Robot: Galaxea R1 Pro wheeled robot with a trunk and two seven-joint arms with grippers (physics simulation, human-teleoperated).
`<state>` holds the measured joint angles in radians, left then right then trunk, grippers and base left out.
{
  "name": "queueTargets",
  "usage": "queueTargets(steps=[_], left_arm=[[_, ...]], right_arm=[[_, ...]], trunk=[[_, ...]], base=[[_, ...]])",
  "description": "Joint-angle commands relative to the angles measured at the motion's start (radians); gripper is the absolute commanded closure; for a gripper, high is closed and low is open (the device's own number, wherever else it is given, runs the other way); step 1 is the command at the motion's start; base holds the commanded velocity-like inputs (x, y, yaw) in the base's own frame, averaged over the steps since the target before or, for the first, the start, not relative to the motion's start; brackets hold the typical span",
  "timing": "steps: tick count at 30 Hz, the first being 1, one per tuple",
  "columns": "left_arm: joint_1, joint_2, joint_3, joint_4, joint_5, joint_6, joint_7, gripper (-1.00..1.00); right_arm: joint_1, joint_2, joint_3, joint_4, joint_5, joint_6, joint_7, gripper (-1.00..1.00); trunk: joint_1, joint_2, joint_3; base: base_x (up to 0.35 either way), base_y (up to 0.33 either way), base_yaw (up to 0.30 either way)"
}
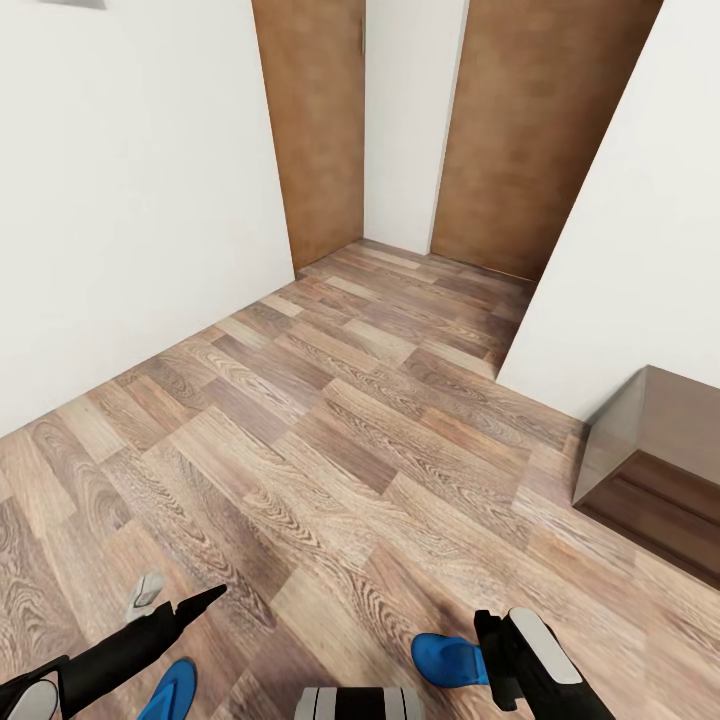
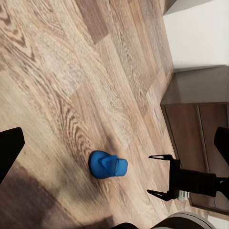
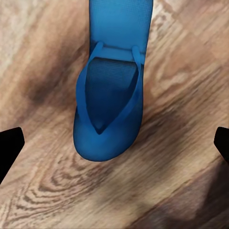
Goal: In the bedroom, move the book from the bed onto either nightstand, and place the two sandals side by side next to the bed.
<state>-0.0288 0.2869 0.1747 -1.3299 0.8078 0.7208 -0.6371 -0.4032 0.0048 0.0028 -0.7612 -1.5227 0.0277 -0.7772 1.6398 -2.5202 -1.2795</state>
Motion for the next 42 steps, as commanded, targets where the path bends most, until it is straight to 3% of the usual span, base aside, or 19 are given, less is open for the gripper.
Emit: queueTargets(steps=[1,37,42], left_arm=[[0.000,0.000,0.001,0.000,0.003,0.006,-0.001,-1.00],[0.000,0.000,0.002,0.018,0.004,0.006,-0.002,-1.00],[0.000,0.000,0.002,0.019,0.004,0.006,-0.001,-1.00]], right_arm=[[0.000,0.000,0.000,-0.001,-0.002,0.003,-0.005,-1.00],[0.000,0.000,0.002,-0.003,-0.002,0.003,-0.005,-1.00],[0.000,0.000,0.002,-0.002,-0.002,0.003,-0.005,-1.00]], trunk=[[0.000,0.000,-0.001],[0.000,0.000,-0.001],[0.002,-0.001,-0.020]], base=[[0.000,0.000,0.000],[0.043,0.000,0.000],[0.001,0.000,0.000]])
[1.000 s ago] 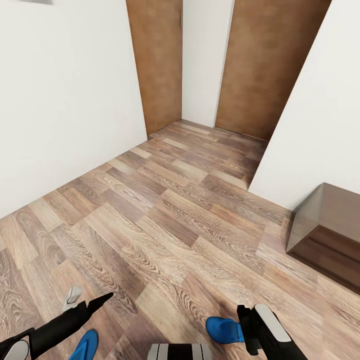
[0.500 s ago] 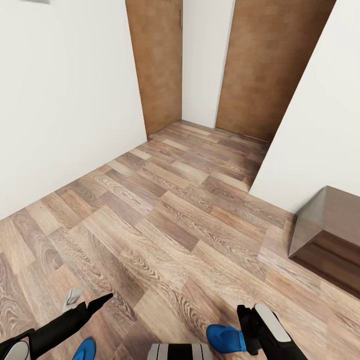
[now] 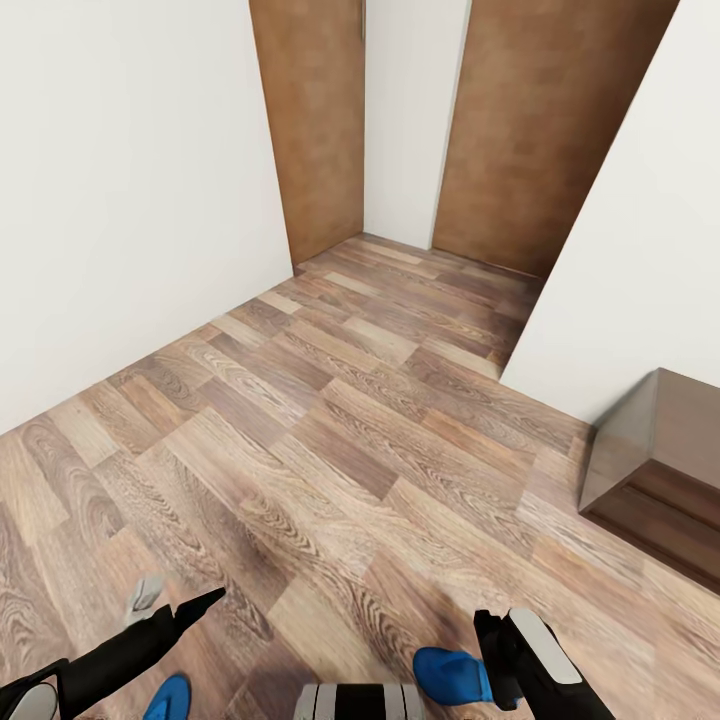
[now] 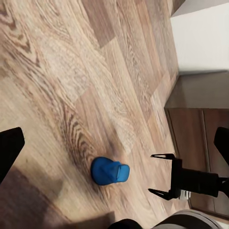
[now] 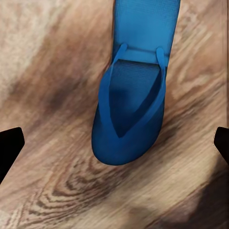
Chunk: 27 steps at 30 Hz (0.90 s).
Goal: In the bedroom, move the book from the bed onto either nightstand, and place the two sandals side by side next to the bed.
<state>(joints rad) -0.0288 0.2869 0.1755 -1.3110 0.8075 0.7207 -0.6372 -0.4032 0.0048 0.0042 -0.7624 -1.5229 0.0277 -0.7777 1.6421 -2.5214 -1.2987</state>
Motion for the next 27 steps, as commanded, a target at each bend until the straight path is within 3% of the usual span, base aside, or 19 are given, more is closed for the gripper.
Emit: queueTargets(steps=[1,27], left_arm=[[0.000,0.000,0.001,0.000,0.004,0.006,-0.001,-1.00],[0.000,-0.002,-0.001,0.001,0.004,0.006,-0.001,-1.00]], right_arm=[[0.000,0.000,0.000,-0.001,-0.002,0.003,-0.005,-1.00],[0.000,0.000,0.000,-0.003,-0.001,0.003,-0.005,-1.00]], trunk=[[0.000,-0.001,-0.005],[0.011,-0.006,-0.101]], base=[[0.000,0.000,0.000],[0.000,0.000,0.000]])
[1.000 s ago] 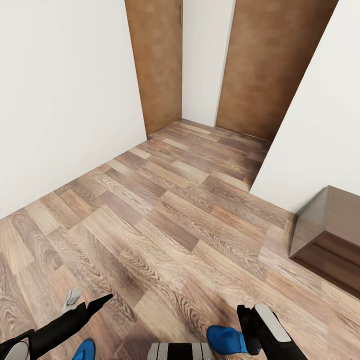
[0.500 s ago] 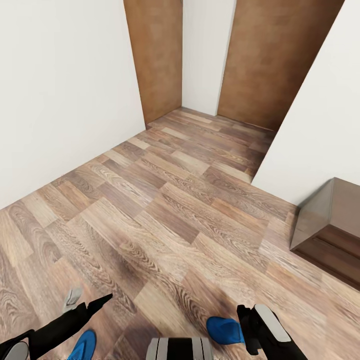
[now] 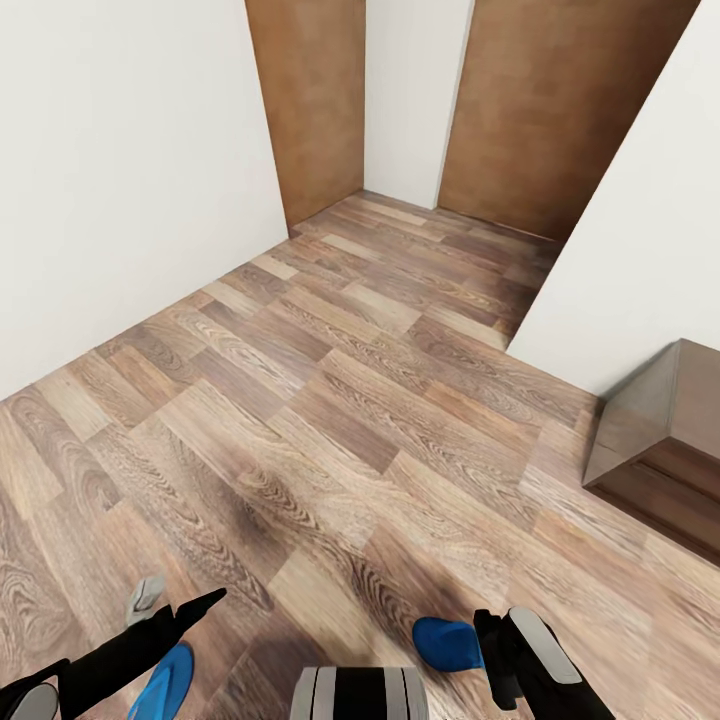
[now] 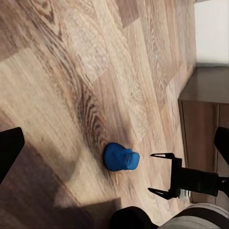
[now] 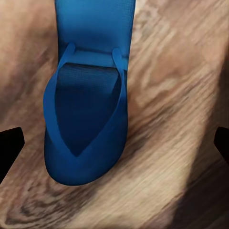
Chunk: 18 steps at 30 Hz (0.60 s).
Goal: In the bedroom, move the book from the bed onto either nightstand, and place the two sandals side by side next to the bed.
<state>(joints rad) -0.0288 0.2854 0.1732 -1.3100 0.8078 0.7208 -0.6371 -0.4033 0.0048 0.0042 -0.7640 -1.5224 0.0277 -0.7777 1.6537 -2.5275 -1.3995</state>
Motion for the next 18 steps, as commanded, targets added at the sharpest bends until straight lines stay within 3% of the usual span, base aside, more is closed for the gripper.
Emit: queueTargets(steps=[1,13,18], left_arm=[[0.000,0.000,0.001,0.000,0.004,0.006,-0.001,-1.00],[0.000,0.000,0.000,0.000,0.004,0.006,-0.001,-1.00],[0.000,0.000,-0.001,0.000,0.004,0.006,-0.001,-1.00]], right_arm=[[0.000,0.000,0.000,-0.001,-0.002,0.003,-0.005,-1.00],[0.000,0.000,0.003,-0.009,-0.002,0.009,-0.005,-1.00],[0.000,-0.002,0.002,-0.084,-0.010,0.085,-0.005,-1.00]], trunk=[[0.000,0.000,-0.001],[0.000,0.000,-0.001],[0.000,0.000,-0.001]], base=[[0.000,0.000,0.000],[0.000,0.000,0.000],[0.000,0.000,0.000]])
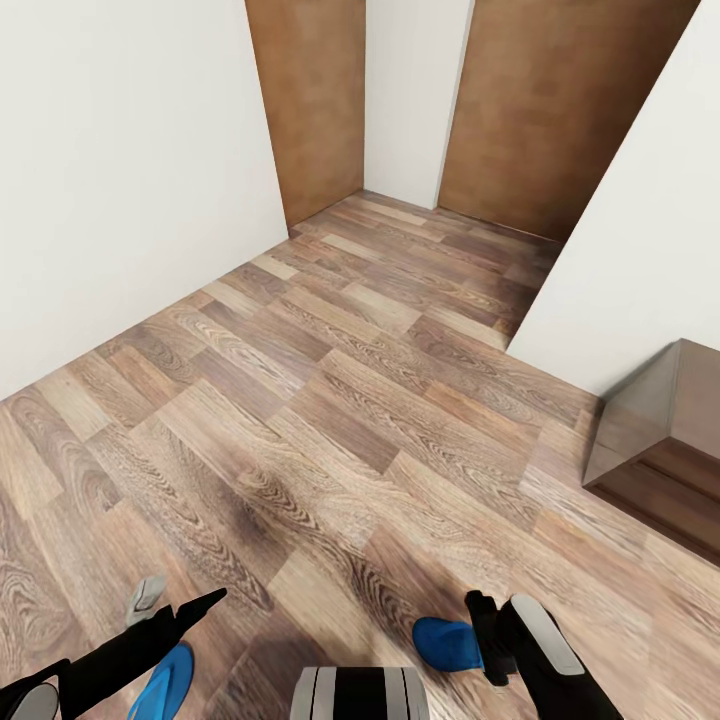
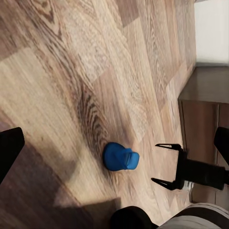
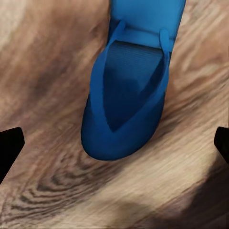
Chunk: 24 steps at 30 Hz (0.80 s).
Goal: In the bedroom, move the book from the bed onto either nightstand, and place the two sandals side by side next to the bed.
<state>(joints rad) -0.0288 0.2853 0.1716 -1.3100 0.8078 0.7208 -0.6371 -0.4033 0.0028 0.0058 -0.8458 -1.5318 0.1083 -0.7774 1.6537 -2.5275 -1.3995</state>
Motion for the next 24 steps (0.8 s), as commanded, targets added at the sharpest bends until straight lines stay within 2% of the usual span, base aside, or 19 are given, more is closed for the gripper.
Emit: queueTargets(steps=[1,12,20,24], left_arm=[[0.000,0.000,0.001,0.000,0.004,0.006,-0.001,-1.00],[0.000,0.000,0.000,0.000,0.004,0.006,-0.001,-1.00],[0.000,0.000,0.001,0.000,0.004,0.006,-0.001,-1.00],[0.000,0.000,0.002,0.000,0.004,0.006,-0.001,-1.00]], right_arm=[[0.000,-0.001,0.000,-0.016,-0.002,0.017,-0.005,-1.00],[0.000,-0.004,-0.002,-0.048,-0.006,0.041,-0.005,-1.00],[0.000,0.000,-0.004,-0.043,-0.007,0.146,-0.005,-1.00],[0.000,0.001,-0.004,-0.040,-0.007,0.171,-0.005,-1.00]], trunk=[[0.000,0.000,-0.001],[0.000,0.000,-0.001],[0.000,0.000,-0.001],[0.000,0.000,-0.001]], base=[[0.000,0.000,0.000],[0.000,0.000,0.000],[0.000,0.000,0.000],[0.000,0.000,0.000]])
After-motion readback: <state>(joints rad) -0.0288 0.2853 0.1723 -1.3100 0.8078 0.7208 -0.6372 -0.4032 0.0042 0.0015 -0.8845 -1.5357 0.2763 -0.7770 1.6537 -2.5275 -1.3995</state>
